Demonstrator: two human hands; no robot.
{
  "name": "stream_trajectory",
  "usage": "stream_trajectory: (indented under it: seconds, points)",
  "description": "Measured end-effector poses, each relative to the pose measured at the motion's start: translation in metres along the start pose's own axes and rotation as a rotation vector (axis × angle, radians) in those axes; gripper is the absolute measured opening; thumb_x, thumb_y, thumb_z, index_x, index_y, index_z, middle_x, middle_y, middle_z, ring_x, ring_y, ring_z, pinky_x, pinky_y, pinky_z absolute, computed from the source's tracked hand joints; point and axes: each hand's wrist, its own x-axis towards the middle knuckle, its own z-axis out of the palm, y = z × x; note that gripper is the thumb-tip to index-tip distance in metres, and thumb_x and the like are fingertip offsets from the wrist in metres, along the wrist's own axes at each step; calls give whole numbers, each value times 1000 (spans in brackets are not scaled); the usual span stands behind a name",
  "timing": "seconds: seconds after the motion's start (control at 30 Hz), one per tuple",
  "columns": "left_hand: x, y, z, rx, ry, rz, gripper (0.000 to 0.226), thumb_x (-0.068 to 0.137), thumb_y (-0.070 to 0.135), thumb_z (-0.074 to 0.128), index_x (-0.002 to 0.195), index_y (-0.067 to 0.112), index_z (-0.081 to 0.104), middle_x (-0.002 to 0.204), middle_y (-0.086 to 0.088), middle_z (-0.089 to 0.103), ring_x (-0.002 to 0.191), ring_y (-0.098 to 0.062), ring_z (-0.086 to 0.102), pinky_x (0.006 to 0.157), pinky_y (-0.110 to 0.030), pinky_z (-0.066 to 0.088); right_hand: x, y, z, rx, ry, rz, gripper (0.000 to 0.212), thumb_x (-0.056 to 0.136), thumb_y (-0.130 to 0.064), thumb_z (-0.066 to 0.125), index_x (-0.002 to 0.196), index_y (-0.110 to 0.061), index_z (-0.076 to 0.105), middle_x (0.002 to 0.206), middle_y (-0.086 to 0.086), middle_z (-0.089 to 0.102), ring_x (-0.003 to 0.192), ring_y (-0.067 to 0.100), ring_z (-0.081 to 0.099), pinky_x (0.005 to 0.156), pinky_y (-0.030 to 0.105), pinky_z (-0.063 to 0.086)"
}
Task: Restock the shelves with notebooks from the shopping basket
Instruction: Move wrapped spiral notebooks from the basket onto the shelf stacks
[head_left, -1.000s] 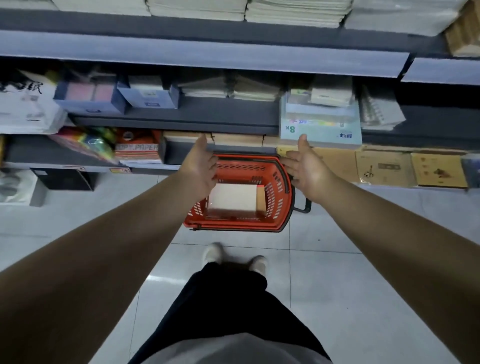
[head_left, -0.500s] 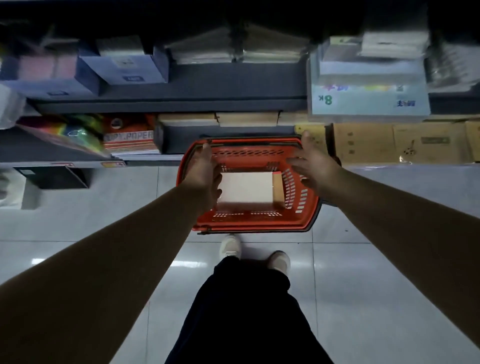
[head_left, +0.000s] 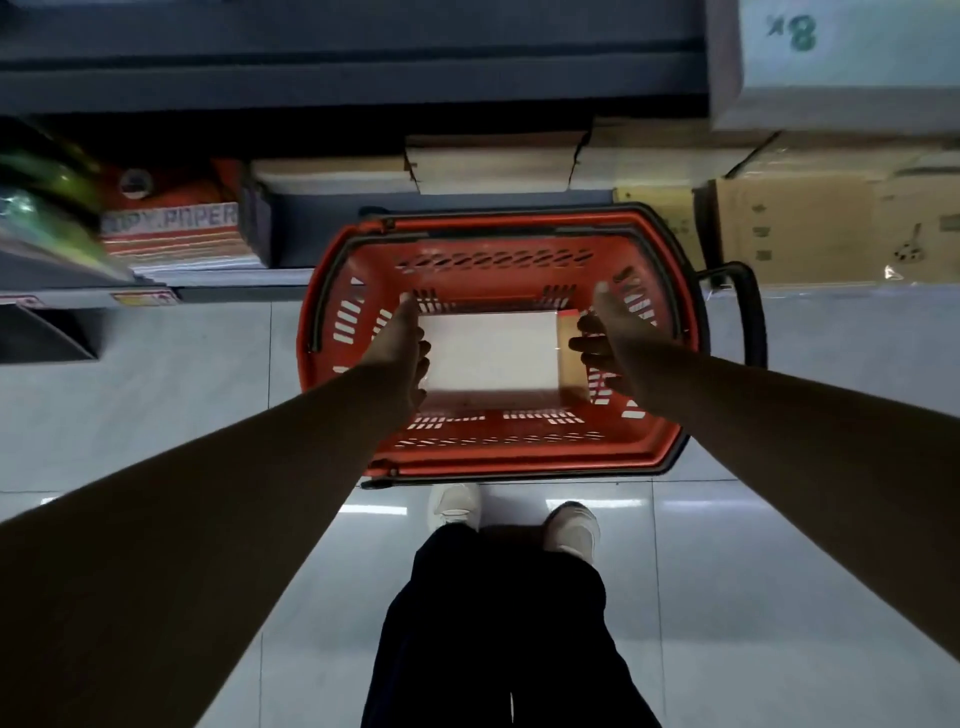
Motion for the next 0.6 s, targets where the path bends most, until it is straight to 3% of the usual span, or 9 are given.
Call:
stream_trajectory:
  seconds: [0.07, 0.13, 0.2, 0.3, 0.53, 0.6]
  points:
    - [26, -12, 1, 34, 15, -14, 69, 93, 64, 41, 143, 16, 42, 145, -2, 48, 137, -22, 40, 114, -45, 26, 22, 13, 5, 8, 41, -20, 60, 100, -56, 26, 135, -11, 46, 133, 8, 55, 86, 7, 55, 68, 23, 39]
    - [49, -22, 5, 13, 4, -26, 61, 94, 63, 40, 136, 20, 45, 135, 1, 54, 138, -20, 38, 104, -39, 34, 41, 26, 11, 11, 39, -4, 58, 101, -53, 28, 136, -10, 45, 133, 10, 55, 86, 8, 55, 61, 23, 37]
    - [72, -32, 11, 0, -17, -38, 56, 95, 64, 37, 133, 24, 45, 128, 4, 57, 139, -19, 37, 97, -36, 38, 62, 41, 17, 55, 25, 16, 58, 100, -52, 31, 137, -9, 43, 135, 11, 53, 100, 16, 56, 71, 24, 42]
    - [101, -41, 19, 21, -34, -19, 70, 96, 64, 32, 150, 18, 32, 155, -3, 34, 145, -23, 27, 114, -45, 22, 80, 56, 23, 89, 28, 25, 58, 100, -49, 36, 138, -6, 40, 137, 13, 51, 122, 27, 53, 89, 32, 40]
    - [169, -67, 17, 101, 82, 43, 69, 98, 60, 37, 151, 17, 30, 156, -7, 31, 143, -26, 31, 113, -44, 24, 136, 92, 20, 39, -4, 82, 60, 99, -53, 34, 140, -8, 39, 146, 14, 45, 136, 33, 40, 114, 48, 28]
    - [190, -75, 13, 229, 110, 86, 69, 99, 58, 34, 153, 17, 25, 159, -8, 25, 145, -27, 26, 116, -43, 21, 153, 102, 20, 49, 41, 74, 61, 98, -53, 38, 143, -11, 35, 146, 11, 44, 136, 31, 40, 115, 50, 28]
